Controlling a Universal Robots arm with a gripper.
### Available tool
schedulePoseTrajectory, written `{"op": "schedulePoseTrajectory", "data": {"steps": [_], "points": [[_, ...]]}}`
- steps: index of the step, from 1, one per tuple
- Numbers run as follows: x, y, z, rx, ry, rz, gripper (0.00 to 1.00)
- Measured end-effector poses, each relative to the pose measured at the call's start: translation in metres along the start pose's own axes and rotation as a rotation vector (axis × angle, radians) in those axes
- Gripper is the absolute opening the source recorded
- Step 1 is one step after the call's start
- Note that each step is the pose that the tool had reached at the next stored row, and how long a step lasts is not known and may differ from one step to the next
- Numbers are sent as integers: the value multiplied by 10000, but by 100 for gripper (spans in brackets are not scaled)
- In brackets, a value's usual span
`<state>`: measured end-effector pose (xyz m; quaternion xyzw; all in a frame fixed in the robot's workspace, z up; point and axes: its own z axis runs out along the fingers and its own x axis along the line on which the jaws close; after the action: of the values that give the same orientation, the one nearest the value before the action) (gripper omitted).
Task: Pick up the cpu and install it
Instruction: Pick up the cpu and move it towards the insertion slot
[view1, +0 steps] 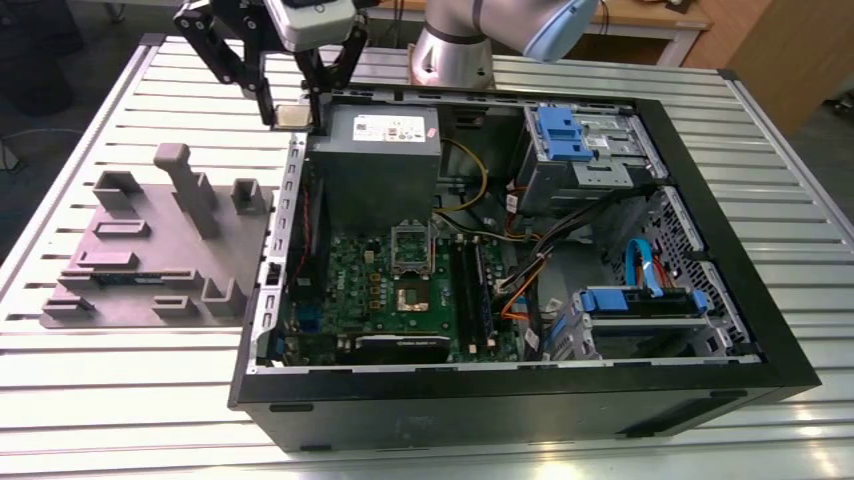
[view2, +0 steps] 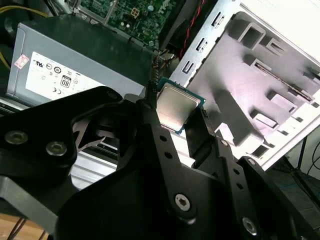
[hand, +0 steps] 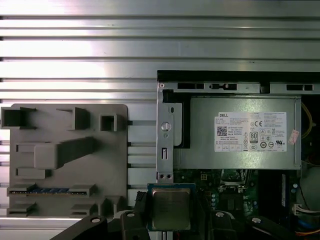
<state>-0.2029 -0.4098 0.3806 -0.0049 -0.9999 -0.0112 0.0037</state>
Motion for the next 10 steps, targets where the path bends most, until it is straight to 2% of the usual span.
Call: {"op": "schedulePoseTrajectory", "data": {"steps": [1, 10], "points": [[-136, 1, -1, 0, 0, 0, 47], [-190, 2, -1, 0, 0, 0, 47]]}}
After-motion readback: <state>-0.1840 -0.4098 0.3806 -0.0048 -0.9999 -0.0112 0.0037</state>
